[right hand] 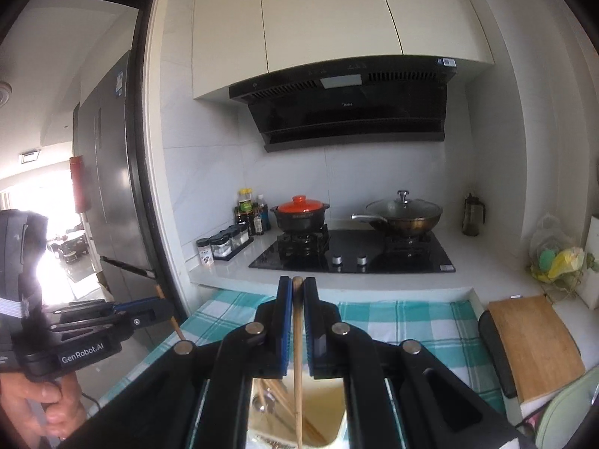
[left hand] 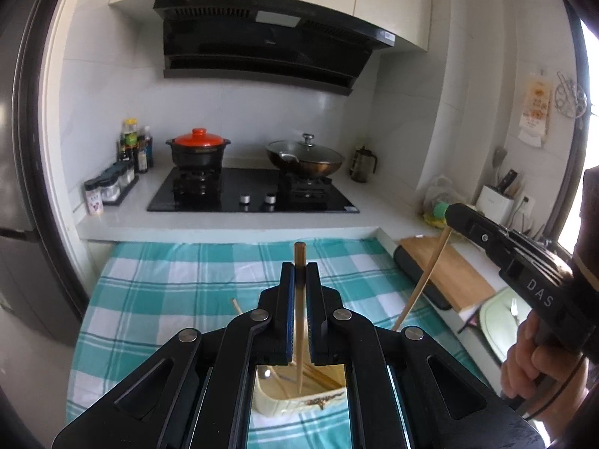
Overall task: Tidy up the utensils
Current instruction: 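Carry the chopstick in the right gripper to the cream caddy and lower it inside, then open the right gripper and withdraw from the caddy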
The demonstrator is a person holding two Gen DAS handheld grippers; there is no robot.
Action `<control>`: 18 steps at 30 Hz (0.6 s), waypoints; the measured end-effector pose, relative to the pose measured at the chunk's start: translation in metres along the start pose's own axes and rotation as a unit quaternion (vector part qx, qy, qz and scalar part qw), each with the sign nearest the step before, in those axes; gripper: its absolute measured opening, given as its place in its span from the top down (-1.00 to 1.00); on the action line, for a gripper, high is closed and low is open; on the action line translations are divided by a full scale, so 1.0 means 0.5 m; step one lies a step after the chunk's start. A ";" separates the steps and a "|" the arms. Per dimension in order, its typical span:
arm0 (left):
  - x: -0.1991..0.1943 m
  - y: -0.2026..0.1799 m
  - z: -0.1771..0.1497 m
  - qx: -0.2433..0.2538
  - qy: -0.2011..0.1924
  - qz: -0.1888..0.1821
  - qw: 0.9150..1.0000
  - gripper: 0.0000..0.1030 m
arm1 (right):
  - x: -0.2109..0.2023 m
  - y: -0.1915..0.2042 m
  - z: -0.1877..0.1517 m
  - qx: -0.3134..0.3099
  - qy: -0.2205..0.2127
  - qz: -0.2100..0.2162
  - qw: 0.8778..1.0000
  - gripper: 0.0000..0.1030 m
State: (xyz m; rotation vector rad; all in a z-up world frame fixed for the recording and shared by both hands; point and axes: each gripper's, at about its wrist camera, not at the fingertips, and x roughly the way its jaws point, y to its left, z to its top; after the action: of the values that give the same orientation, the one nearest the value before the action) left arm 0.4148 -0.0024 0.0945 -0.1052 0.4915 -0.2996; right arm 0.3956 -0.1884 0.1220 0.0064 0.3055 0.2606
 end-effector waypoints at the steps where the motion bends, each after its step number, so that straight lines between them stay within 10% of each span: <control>1: 0.016 0.005 -0.001 -0.004 0.002 0.001 1.000 0.94 | 0.019 -0.001 -0.002 -0.005 -0.003 -0.005 1.000 0.88; 13: 0.241 0.048 -0.074 -0.033 0.108 0.026 0.993 0.91 | 0.274 -0.030 -0.132 -0.023 0.160 -0.004 0.987 0.86; 18: 0.226 0.063 -0.089 -0.042 0.106 0.033 0.993 -0.12 | 0.278 -0.050 -0.159 0.030 0.160 0.044 0.986 0.30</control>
State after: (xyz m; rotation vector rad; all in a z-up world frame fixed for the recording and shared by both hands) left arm 0.4962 -0.0086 -0.0005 -0.1400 0.7174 -0.2260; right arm 0.5062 -0.1800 0.0040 0.0370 0.6329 0.3400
